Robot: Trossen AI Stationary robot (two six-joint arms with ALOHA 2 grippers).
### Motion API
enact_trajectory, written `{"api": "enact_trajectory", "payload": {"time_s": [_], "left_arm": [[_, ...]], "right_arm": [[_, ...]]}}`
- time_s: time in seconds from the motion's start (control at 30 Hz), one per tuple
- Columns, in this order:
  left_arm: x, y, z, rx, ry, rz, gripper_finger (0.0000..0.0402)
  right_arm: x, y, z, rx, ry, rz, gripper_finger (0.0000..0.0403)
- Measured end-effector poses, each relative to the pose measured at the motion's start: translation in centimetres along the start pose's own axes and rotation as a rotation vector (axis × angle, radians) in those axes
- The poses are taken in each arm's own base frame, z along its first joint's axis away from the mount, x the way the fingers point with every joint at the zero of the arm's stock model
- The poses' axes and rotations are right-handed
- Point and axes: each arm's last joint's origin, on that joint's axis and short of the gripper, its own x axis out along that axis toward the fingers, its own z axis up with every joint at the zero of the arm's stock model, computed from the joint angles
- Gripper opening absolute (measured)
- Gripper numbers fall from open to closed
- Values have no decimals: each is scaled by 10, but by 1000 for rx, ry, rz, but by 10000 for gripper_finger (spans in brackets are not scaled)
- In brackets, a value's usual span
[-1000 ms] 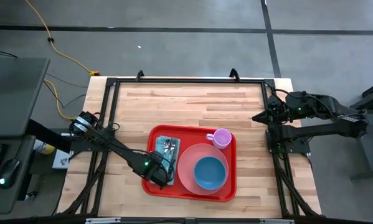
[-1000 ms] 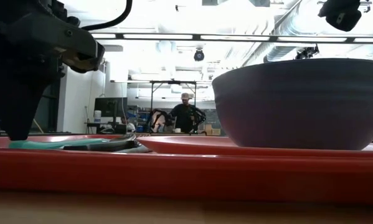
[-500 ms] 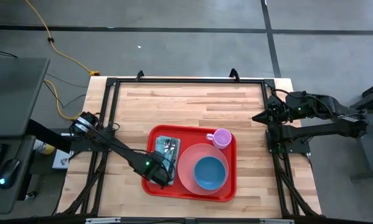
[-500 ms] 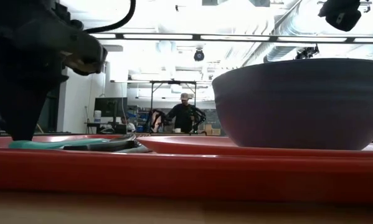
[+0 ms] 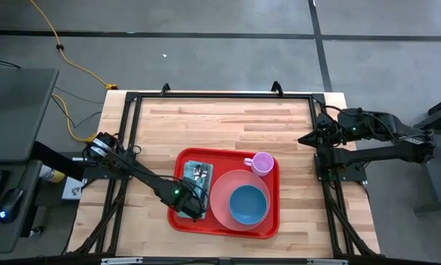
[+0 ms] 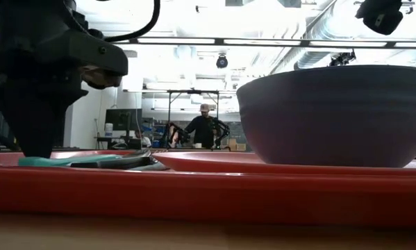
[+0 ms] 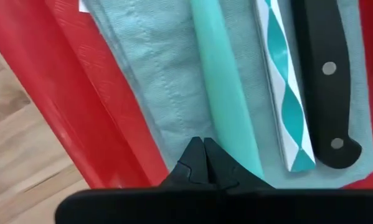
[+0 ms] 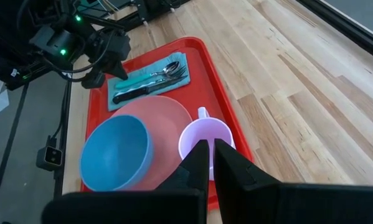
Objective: Set up tray
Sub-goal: Adjust the blue napkin, then return to Home Position
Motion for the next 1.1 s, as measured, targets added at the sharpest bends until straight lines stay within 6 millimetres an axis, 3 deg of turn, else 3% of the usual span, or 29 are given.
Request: {"api": "enact_trajectory", "payload": {"time_s": [0.33,0.5,0.63,0.87,1.1], "left_arm": [[-1,0,1,-1,-49,-4,13],[-17,3,4,-17,-320,-50,30],[-35,7,-1,-6,-560,-102,36],[-57,25,-13,4,-808,-105,38],[-79,33,-5,-36,-1128,-217,39]], "right_arm": [[0,0,0,-10,5,11,0],[-7,1,-2,-20,-11,55,0],[-25,-1,-8,-3,-97,101,0],[-74,-13,-33,63,-332,145,0],[-101,-23,-56,134,-477,169,0]]}}
